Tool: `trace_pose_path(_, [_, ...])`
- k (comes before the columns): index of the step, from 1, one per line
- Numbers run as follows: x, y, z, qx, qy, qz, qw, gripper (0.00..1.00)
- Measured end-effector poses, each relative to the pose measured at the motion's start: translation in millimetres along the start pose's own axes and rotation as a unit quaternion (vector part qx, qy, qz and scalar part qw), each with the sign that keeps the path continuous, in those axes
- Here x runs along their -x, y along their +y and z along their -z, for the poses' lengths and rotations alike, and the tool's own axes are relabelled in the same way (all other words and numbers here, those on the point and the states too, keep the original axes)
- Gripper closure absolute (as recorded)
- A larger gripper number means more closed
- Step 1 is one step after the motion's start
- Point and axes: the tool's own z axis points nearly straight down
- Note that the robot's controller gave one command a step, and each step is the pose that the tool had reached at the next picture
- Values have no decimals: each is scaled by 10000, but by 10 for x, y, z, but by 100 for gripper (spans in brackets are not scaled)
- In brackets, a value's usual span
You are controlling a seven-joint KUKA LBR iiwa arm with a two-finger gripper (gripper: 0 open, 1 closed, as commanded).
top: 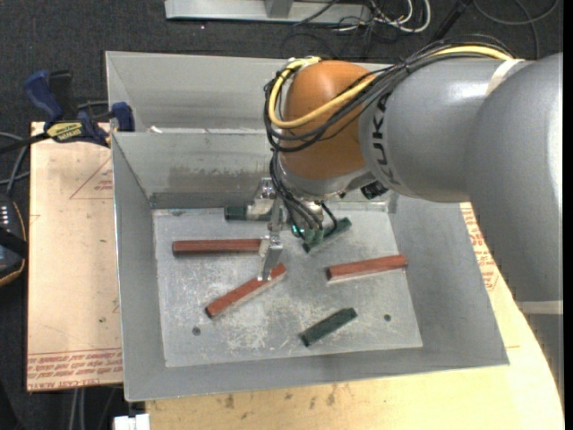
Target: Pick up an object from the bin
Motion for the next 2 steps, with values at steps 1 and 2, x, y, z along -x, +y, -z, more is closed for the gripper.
trace_pose_path(1, [20, -5, 48, 4, -40, -11, 10000, 0])
trace_pose_path(2, [316, 307, -633, 40, -164, -23, 9999, 100])
